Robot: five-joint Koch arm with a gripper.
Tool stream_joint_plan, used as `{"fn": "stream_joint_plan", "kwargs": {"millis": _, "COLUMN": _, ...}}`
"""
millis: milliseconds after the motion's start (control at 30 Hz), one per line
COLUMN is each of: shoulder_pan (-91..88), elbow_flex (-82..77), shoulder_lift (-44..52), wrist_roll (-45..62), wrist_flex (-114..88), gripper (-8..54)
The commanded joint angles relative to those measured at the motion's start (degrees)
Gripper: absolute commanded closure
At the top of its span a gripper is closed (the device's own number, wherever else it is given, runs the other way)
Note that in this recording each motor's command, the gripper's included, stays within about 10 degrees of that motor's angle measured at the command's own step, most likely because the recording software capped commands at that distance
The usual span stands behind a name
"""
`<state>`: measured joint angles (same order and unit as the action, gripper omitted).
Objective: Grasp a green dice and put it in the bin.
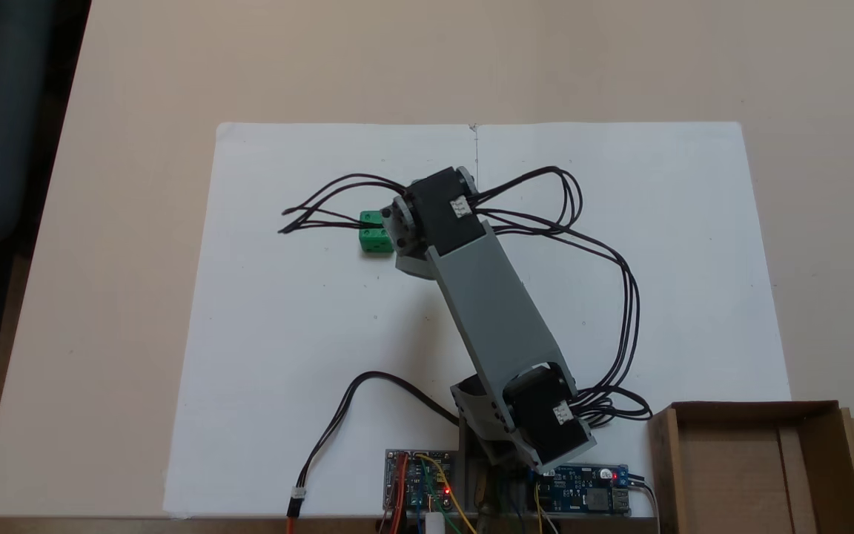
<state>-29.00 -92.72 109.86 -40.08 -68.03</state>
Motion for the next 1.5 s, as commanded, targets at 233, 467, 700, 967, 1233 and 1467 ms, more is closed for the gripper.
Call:
{"fn": "stream_joint_plan", "kwargs": {"millis": 233, "shoulder_pan": -3.08, "elbow_flex": 5.36, "shoulder_lift": -8.35, "wrist_roll": -5.80, "wrist_flex": 8.96, "gripper": 1.6}}
{"fn": "stream_joint_plan", "kwargs": {"millis": 467, "shoulder_pan": -5.19, "elbow_flex": 8.09, "shoulder_lift": -13.71, "wrist_roll": -3.25, "wrist_flex": 8.88, "gripper": 0.9}}
{"fn": "stream_joint_plan", "kwargs": {"millis": 700, "shoulder_pan": -6.77, "elbow_flex": 9.40, "shoulder_lift": -16.35, "wrist_roll": 2.90, "wrist_flex": 9.40, "gripper": 0.0}}
{"fn": "stream_joint_plan", "kwargs": {"millis": 967, "shoulder_pan": -6.68, "elbow_flex": 9.49, "shoulder_lift": -18.72, "wrist_roll": 5.01, "wrist_flex": 11.60, "gripper": 0.0}}
{"fn": "stream_joint_plan", "kwargs": {"millis": 1233, "shoulder_pan": -6.42, "elbow_flex": 9.40, "shoulder_lift": -22.32, "wrist_roll": 6.06, "wrist_flex": 12.83, "gripper": 0.1}}
{"fn": "stream_joint_plan", "kwargs": {"millis": 1467, "shoulder_pan": -5.80, "elbow_flex": 9.32, "shoulder_lift": -22.85, "wrist_roll": 5.98, "wrist_flex": 12.74, "gripper": 1.7}}
